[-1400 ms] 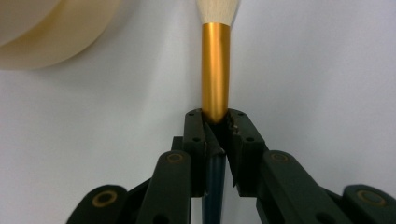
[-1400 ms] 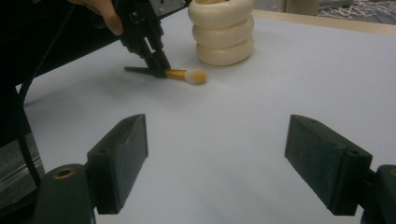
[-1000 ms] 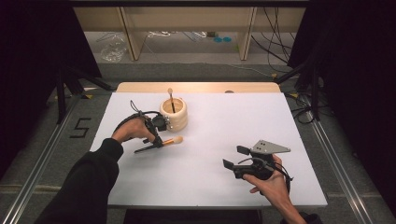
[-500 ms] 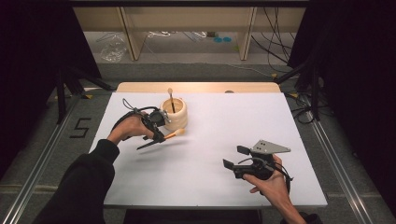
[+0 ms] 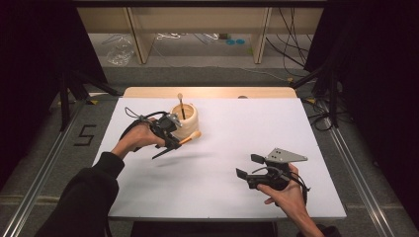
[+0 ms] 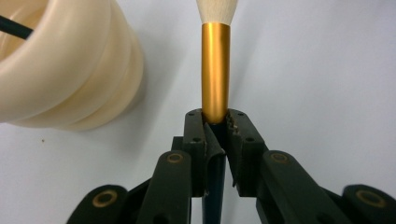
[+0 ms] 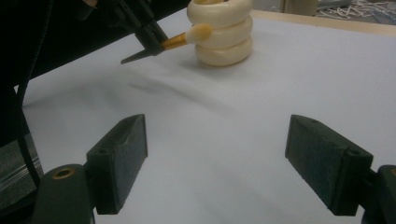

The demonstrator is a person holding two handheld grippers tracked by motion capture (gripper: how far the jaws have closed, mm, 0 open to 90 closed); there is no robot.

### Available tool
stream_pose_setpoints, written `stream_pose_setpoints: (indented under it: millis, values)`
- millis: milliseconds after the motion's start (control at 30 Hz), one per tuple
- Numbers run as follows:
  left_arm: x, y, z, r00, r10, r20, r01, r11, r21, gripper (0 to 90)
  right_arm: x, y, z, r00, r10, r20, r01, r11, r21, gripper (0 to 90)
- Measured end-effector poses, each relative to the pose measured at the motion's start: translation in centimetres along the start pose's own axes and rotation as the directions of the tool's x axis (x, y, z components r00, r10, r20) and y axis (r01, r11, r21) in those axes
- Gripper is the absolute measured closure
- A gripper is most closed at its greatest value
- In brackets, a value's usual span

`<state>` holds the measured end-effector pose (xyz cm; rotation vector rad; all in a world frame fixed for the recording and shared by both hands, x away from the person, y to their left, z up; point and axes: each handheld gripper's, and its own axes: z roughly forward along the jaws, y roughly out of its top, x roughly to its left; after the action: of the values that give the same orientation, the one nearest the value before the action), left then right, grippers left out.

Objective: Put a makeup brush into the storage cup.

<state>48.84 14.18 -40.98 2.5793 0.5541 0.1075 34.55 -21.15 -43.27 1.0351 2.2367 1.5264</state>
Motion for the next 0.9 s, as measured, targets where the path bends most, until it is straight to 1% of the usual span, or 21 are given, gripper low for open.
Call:
stream_pose_setpoints:
  millis: [33,67,100,133,167,267,300,333,367,467,500,567,600,633,667,700,733,800,833,867,900]
  values:
    - [0.0,0.0,-0.2,1.0000,0.006,-0.006,-0.006,0.9999,-0.014,78.9,0.0,0.0,0.0,1.0000,-0.001,0.001,0.001,1.000,0.000,22.0]
    - [0.0,0.1,-0.4,0.9999,-0.007,-0.009,0.007,0.9995,-0.031,78.9,0.0,0.0,0.0,1.0000,-0.001,0.000,0.001,1.000,0.000,22.1]
    - [-0.3,0.1,-0.4,0.9993,-0.035,-0.011,0.035,0.9971,-0.068,78.9,0.0,0.0,0.0,1.0000,0.000,0.000,0.000,1.000,0.000,22.1]
    - [-0.2,0.1,-0.6,0.9994,-0.031,-0.018,0.029,0.9970,-0.072,78.9,0.0,0.0,0.0,1.0000,0.000,0.000,0.000,1.000,0.000,22.0]
    - [-0.3,0.1,-0.8,0.9991,-0.039,-0.019,0.037,0.9954,-0.089,78.9,0.0,0.0,0.0,1.0000,0.000,0.000,0.000,1.000,0.000,22.0]
    - [-0.5,0.1,-1.4,0.9994,-0.029,-0.020,0.026,0.9940,-0.106,78.9,0.0,0.0,0.0,1.0000,0.001,0.003,-0.001,1.000,0.000,22.0]
    - [-0.5,0.1,-1.6,0.9993,-0.025,-0.029,0.021,0.9931,-0.115,78.9,0.0,0.0,0.0,1.0000,0.002,0.004,-0.002,1.000,0.000,22.0]
    - [-0.6,0.0,-1.7,0.9992,-0.028,-0.028,0.024,0.9921,-0.123,78.9,0.0,0.0,0.0,1.0000,0.002,0.004,-0.002,1.000,0.000,22.1]
    - [-0.6,0.0,-1.9,0.9993,-0.017,-0.032,0.012,0.9916,-0.129,78.9,0.0,0.0,0.0,1.0000,0.002,0.005,-0.002,1.000,-0.001,22.0]
    - [-0.4,-0.1,-2.5,0.9987,-0.025,-0.045,0.018,0.9874,-0.157,78.9,0.0,0.0,0.0,1.0000,0.002,0.005,-0.002,1.000,0.000,22.0]
    - [-0.5,-0.2,-2.7,0.9981,-0.040,-0.046,0.032,0.9856,-0.166,78.9,0.0,0.0,0.0,1.0000,0.002,0.005,-0.002,1.000,0.000,22.1]
    - [-0.3,-0.4,-2.9,0.9975,-0.051,-0.048,0.041,0.9804,-0.193,78.9,0.0,0.0,0.0,1.0000,0.001,0.003,-0.001,1.000,0.000,22.1]
    - [-0.2,-0.5,-3.1,0.9960,-0.071,-0.055,0.057,0.9748,-0.216,78.9,-0.1,0.0,0.0,1.0000,-0.002,0.007,0.002,1.000,-0.001,22.1]
    - [-0.2,-0.6,-3.2,0.9951,-0.083,-0.053,0.069,0.9713,-0.227,78.9,-0.1,0.0,0.1,0.9997,-0.018,0.017,0.019,1.000,-0.011,22.1]
    - [0.1,-0.7,-3.5,0.9956,-0.066,-0.067,0.050,0.9737,-0.222,78.9,-0.1,0.0,0.0,0.9997,-0.018,0.017,0.019,1.000,-0.011,22.1]
    - [0.0,-0.7,-3.5,0.9919,-0.108,-0.066,0.088,0.9621,-0.258,78.9,-0.2,0.0,0.0,0.9997,-0.019,0.017,0.019,1.000,-0.012,22.1]
    - [0.0,-0.7,-3.5,0.9889,-0.135,-0.061,0.113,0.9521,-0.284,78.9,-0.2,0.0,0.1,0.9997,-0.018,0.017,0.018,1.000,-0.011,22.2]
    - [0.3,-0.8,-3.8,0.9857,-0.150,-0.078,0.120,0.9455,-0.303,78.9,-0.1,0.0,0.1,0.9999,-0.014,0.009,0.014,1.000,-0.006,22.2]
    - [0.3,-0.8,-3.8,0.9824,-0.173,-0.071,0.141,0.9347,-0.326,78.9,-0.1,0.0,0.1,0.9998,-0.015,0.009,0.015,1.000,-0.007,22.2]
    - [0.4,-0.9,-3.9,0.9820,-0.172,-0.078,0.138,0.9354,-0.326,78.9,-0.1,0.0,0.1,0.9998,-0.015,0.009,0.015,1.000,-0.007,22.2]
    - [0.5,-0.9,-4.0,0.9834,-0.167,-0.071,0.135,0.9348,-0.329,78.9,-0.1,0.0,0.1,0.9998,-0.015,0.009,0.015,1.000,-0.007,22.2]
